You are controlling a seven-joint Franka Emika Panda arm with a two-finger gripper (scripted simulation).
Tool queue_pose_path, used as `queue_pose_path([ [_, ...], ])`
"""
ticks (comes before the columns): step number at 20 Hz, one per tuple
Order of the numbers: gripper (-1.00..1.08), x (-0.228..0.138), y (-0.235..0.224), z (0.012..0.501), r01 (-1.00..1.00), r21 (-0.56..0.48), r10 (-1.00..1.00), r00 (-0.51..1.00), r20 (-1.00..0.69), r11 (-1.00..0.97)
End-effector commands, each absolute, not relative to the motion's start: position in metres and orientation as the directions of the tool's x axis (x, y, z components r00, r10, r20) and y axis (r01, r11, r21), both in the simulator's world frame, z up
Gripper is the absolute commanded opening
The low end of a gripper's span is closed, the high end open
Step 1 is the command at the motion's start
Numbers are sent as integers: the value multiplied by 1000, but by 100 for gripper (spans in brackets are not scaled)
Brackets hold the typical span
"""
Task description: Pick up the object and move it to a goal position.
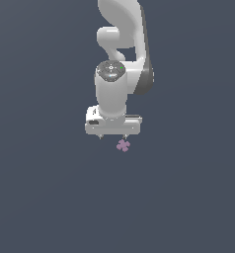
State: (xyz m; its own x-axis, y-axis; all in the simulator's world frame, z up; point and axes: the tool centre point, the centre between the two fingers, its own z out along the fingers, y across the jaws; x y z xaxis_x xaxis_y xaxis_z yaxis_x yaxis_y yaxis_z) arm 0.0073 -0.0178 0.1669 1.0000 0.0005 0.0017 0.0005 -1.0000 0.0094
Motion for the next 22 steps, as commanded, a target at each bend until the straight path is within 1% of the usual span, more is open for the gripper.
queue_pose_path([
  [1, 100, 7, -18, 167, 1, 9, 1, 1000, 2, -1000],
  [4, 100, 6, -24, 166, -7, 15, -7, 1000, -3, -1000],
  [10, 100, -2, -51, 162, -39, 41, -40, 999, -25, -998],
  [16, 100, -1, -48, 161, -42, 39, -43, 999, -23, -998],
  [22, 100, -4, -39, 149, -81, 33, -82, 996, -19, -996],
])
